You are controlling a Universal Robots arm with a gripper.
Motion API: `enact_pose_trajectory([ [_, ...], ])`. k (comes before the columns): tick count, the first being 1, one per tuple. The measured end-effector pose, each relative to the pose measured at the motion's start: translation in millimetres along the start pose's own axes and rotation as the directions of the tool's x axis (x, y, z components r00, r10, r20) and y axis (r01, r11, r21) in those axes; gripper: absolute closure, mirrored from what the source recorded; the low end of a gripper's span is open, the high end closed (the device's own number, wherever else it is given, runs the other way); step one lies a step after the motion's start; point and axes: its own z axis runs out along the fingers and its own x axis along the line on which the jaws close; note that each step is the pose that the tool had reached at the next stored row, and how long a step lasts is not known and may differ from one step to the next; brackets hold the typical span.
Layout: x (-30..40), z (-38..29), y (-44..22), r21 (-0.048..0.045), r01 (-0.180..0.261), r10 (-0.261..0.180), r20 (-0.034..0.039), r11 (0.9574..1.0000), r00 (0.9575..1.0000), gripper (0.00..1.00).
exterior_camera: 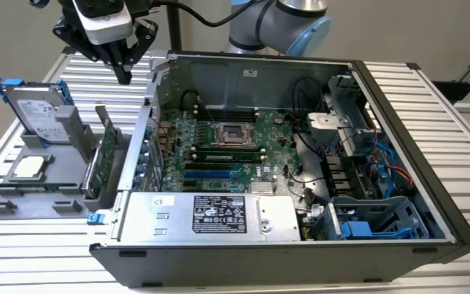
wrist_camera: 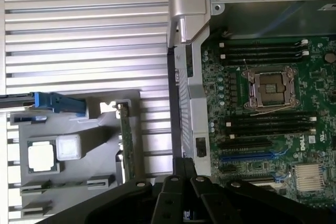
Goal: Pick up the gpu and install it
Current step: 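Reach for the gpu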
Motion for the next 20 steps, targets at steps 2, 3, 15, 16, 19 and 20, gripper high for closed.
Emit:
enact_pose_trajectory([
  [2,2.4,-0.3,-2.3,0.0000,0.000,0.000,0.0000,1.0000,1.0000,1.00],
  [3,3.4,-0.5,-3.3,0.0000,0.000,0.000,0.0000,1.0000,1.0000,1.00],
  [15,15.2,-2.4,-15.7,0.0000,0.000,0.000,0.0000,1.0000,1.0000,1.00],
  [16,16.2,-2.6,-16.6,0.0000,0.000,0.000,0.0000,1.0000,1.0000,1.00],
  [19,19.1,-3.1,-19.4,0.0000,0.000,0.000,0.0000,1.0000,1.0000,1.00],
  [20,20.1,-3.2,-20.3,0.0000,0.000,0.000,0.0000,1.0000,1.0000,1.00],
])
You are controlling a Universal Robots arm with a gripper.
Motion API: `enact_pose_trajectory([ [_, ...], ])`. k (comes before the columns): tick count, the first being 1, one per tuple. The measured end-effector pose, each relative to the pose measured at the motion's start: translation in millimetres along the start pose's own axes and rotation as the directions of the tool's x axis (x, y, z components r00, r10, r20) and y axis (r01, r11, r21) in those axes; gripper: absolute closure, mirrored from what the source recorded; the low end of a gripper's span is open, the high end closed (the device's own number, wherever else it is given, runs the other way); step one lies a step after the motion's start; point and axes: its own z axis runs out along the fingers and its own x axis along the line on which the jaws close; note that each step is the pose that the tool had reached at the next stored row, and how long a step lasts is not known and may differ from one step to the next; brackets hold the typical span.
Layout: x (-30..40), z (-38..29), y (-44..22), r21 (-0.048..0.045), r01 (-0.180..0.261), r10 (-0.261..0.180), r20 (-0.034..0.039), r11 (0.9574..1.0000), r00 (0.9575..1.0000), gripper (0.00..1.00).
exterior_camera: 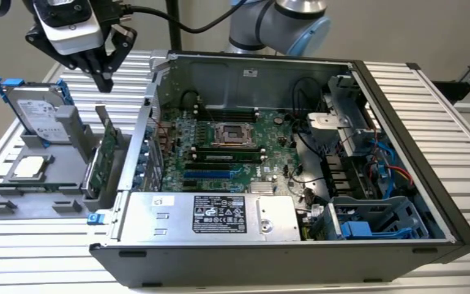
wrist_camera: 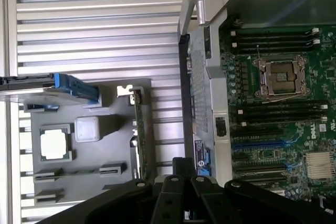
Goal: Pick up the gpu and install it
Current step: 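Reach for the gpu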
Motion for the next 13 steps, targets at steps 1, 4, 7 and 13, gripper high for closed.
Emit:
enact_pose_trajectory([
  [1,0.9,-0.1,-1.0,0.0000,0.000,0.000,0.0000,1.0000,1.0000,1.00],
  [4,3.6,-0.5,-3.6,0.0001,0.000,0.000,-0.0010,1.0000,1.0000,1.00],
  [7,7.4,-1.0,-6.8,0.0001,0.000,0.000,-0.0015,1.0000,1.0000,1.00],
  [13,15.3,-2.1,-12.7,0.0001,0.000,0.000,-0.0021,1.0000,1.0000,1.00],
])
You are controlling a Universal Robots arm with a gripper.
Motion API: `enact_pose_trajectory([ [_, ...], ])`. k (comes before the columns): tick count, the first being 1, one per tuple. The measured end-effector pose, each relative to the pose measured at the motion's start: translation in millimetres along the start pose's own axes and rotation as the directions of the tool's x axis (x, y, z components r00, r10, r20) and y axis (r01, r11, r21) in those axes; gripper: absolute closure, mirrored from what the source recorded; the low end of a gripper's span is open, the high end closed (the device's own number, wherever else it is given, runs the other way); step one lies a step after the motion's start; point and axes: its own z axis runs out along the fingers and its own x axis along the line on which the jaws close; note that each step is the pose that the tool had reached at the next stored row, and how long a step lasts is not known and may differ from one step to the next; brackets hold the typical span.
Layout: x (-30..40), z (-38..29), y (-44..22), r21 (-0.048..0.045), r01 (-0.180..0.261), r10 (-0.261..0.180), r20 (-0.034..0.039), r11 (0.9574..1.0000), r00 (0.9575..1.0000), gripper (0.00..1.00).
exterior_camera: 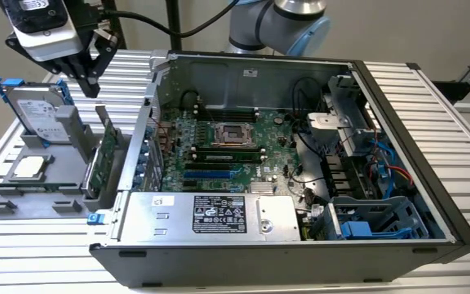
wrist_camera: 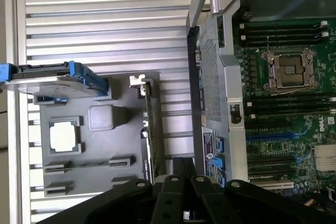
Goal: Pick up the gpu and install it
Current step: 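Reach for the gpu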
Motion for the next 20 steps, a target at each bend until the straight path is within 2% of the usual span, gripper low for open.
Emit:
enact_pose_trajectory([
  [10,14.0,-1.6,-9.0,0.0000,0.000,0.000,-0.0006,1.0000,1.0000,1.00],
  [20,27.1,-2.7,-14.3,0.0001,0.000,0.000,-0.0008,1.0000,1.0000,1.00],
])
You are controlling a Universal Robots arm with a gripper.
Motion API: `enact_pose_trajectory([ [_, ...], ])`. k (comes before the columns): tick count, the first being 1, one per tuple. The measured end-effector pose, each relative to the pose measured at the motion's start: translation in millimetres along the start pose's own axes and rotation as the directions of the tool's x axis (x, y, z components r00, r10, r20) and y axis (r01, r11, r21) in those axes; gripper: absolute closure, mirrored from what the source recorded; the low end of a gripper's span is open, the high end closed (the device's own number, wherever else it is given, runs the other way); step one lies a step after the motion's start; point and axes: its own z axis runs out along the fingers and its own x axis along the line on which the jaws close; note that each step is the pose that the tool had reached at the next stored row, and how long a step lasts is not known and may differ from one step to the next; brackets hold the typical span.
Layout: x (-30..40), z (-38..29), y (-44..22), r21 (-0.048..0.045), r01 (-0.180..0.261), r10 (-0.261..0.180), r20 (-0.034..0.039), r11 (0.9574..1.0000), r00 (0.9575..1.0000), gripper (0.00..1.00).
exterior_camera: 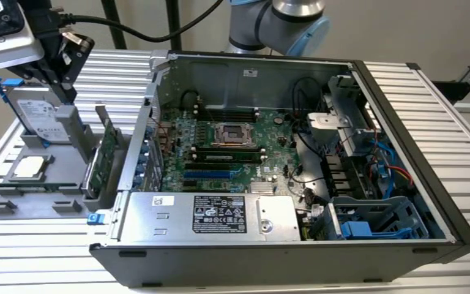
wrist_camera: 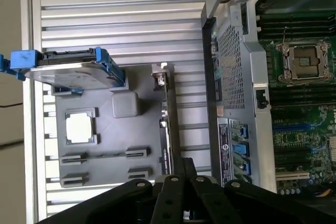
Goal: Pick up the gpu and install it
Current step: 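Reach for the gpu, then pick up the gpu and move the gpu toward the slot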
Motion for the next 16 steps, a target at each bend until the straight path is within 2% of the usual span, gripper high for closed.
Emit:
enact_pose_trajectory([
  [7,6.4,-0.4,-1.8,0.0000,0.000,0.000,0.0000,1.0000,1.0000,1.00],
  [16,7.2,-0.5,-2.1,0.0000,0.000,0.000,0.0000,1.0000,1.0000,1.00],
])
